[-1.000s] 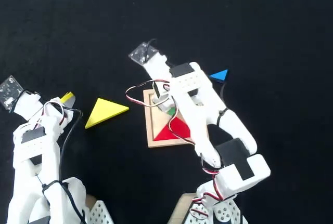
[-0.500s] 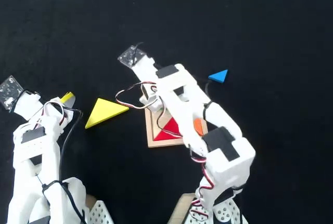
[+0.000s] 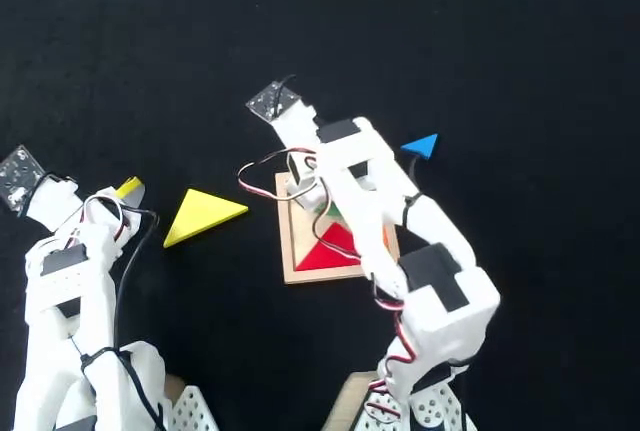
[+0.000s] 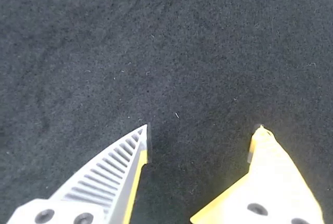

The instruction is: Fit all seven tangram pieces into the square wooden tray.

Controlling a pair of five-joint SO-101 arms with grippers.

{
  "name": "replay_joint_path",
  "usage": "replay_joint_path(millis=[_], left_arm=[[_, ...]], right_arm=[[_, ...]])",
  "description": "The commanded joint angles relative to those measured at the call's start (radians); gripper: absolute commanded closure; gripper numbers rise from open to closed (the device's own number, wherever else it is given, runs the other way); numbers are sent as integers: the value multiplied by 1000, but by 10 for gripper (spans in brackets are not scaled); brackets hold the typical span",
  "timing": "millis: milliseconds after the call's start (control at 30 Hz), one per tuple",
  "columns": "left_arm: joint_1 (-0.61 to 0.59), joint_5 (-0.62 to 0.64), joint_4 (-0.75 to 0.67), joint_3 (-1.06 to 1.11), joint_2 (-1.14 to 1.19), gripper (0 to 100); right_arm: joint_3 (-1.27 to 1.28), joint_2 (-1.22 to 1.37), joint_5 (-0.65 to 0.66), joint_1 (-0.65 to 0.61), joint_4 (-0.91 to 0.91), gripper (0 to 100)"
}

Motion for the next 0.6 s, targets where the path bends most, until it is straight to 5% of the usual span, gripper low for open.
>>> replay_joint_path(millis=[0,567], left_arm=[[12,-9,-18,-8,-15,690],[12,-9,-18,-8,-15,690]], right_arm=[[-19,-116,-6,26,35,987],[79,-120,37,100,11,987]])
